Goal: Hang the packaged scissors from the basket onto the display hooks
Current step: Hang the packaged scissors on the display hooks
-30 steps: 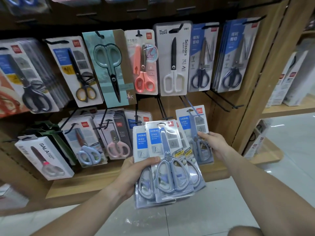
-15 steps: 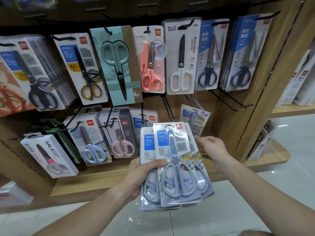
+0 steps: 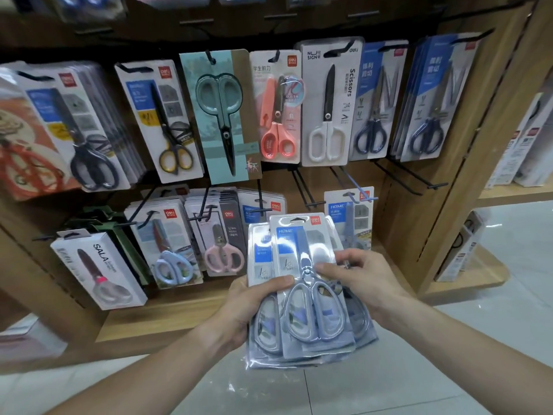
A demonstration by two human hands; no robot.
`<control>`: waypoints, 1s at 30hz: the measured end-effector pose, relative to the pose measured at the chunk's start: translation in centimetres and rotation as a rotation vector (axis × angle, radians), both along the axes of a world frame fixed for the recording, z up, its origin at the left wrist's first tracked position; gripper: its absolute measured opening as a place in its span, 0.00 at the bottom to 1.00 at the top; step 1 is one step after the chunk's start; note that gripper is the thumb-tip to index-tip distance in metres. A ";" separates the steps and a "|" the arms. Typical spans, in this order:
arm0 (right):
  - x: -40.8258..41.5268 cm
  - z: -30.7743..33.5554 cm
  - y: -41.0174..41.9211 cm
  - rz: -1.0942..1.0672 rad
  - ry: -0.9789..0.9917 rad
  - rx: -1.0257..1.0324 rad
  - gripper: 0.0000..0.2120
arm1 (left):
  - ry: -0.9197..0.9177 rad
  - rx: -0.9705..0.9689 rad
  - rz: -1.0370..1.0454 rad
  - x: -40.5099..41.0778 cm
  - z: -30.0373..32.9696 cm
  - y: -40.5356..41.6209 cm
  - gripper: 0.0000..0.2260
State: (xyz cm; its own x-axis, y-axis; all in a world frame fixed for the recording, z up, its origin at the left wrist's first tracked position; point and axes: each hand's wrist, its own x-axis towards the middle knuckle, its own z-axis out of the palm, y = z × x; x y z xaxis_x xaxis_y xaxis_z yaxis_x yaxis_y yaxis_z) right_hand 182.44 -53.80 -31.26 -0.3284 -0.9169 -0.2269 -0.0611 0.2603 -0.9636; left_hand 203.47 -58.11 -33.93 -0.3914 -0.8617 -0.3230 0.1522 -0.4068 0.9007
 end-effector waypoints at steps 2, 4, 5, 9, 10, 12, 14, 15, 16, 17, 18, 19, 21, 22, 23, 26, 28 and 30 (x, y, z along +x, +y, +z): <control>0.1 -0.4 0.1 0.000 -0.064 0.008 0.09 | -0.003 0.003 0.002 0.3 -0.1 0.0 0.22; 0.0 -0.6 0.0 -0.013 -0.155 0.024 0.10 | -0.018 0.002 0.027 0.8 -0.2 0.0 0.25; -0.1 -0.7 0.0 -0.035 -0.215 0.032 0.10 | -0.031 0.000 0.040 1.0 -0.3 -0.1 0.27; -1.2 -1.0 -0.4 -0.136 -0.466 0.067 0.06 | -0.056 0.007 0.052 1.7 -0.5 -0.4 0.24; -1.4 -1.1 -0.5 -0.146 -0.496 0.068 0.06 | -0.058 0.012 0.057 1.7 -0.4 -0.4 0.23; -1.5 -1.2 -0.5 -0.138 -0.518 0.065 0.06 | -0.077 0.010 0.082 1.6 -0.4 -0.4 0.20; -1.6 -1.3 -0.5 -0.125 -0.526 0.063 0.07 | -0.097 0.011 0.104 1.5 -0.4 -0.4 0.18; -1.7 -1.3 -0.5 -0.120 -0.527 0.062 0.07 | -0.105 0.011 0.111 1.5 -0.5 -0.4 0.17; -1.8 -1.4 -0.5 -0.114 -0.525 0.061 0.07 | -0.114 0.010 0.115 1.4 -0.5 -0.4 0.17; -2.0 -1.4 -0.5 -0.112 -0.520 0.062 0.07 | -0.121 0.009 0.115 1.4 -0.5 -0.4 0.17; -2.2 -1.5 -0.5 -0.108 -0.516 0.065 0.08 | -0.127 0.008 0.114 1.3 -0.6 -0.5 0.17; -2.4 -1.5 -0.4 -0.105 -0.511 0.069 0.08 | -0.131 0.006 0.110 1.2 -0.6 -0.5 0.18; -2.9 -1.7 -0.3 -0.116 -0.506 0.073 0.09 | -0.133 0.001 0.105 1.0 -0.6 -0.5 0.18; -3.1 -1.8 -0.3 -0.125 -0.503 0.073 0.09 | -0.133 -0.001 0.104 1.0 -0.7 -0.5 0.17; -3.3 -1.8 -0.3 -0.129 -0.498 0.074 0.09 | -0.135 -0.001 0.104 0.9 -0.7 -0.5 0.17; -3.4 -1.8 -0.4 -0.117 -0.478 0.084 0.10 | -0.140 0.007 0.108 0.6 -0.8 -0.4 0.17; -3.5 -1.9 -0.4 -0.074 -0.446 0.082 0.12 | -0.136 0.008 0.112 0.4 -0.8 -0.5 0.17; -3.8 -2.0 -0.3 -0.026 -0.432 0.085 0.14 | -0.134 0.007 0.111 0.3 -0.7 -0.5 0.16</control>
